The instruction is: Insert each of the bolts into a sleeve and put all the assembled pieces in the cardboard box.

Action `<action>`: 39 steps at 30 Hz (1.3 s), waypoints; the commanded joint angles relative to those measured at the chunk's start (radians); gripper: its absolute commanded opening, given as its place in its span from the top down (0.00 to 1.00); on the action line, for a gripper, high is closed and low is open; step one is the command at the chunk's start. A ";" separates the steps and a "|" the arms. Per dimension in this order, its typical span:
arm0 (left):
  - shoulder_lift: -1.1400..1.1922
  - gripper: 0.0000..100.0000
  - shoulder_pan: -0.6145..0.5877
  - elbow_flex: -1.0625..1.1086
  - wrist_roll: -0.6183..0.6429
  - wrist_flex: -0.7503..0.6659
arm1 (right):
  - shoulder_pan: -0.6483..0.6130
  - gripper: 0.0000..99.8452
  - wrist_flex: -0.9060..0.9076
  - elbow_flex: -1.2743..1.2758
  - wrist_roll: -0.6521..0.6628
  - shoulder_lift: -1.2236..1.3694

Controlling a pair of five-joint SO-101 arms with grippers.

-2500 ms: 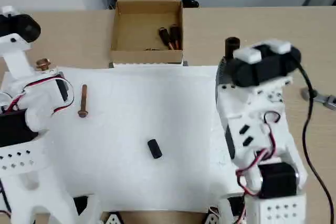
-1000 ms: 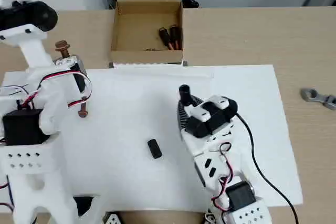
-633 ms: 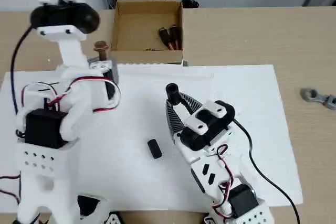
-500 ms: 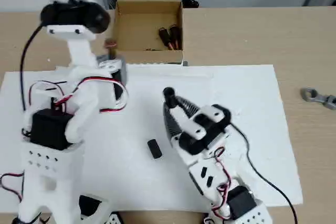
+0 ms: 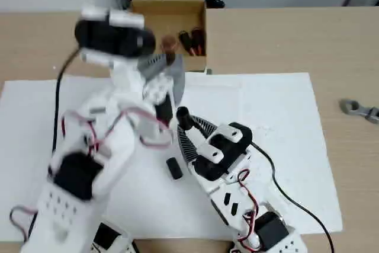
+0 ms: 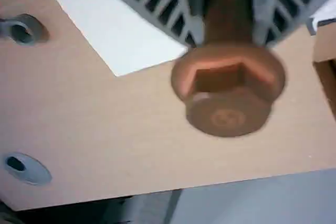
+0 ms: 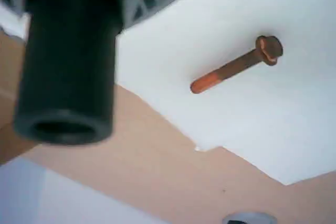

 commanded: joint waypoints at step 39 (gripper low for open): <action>-0.410 0.99 0.020 0.364 0.032 -0.181 | -0.108 1.00 0.002 -0.017 0.012 -0.015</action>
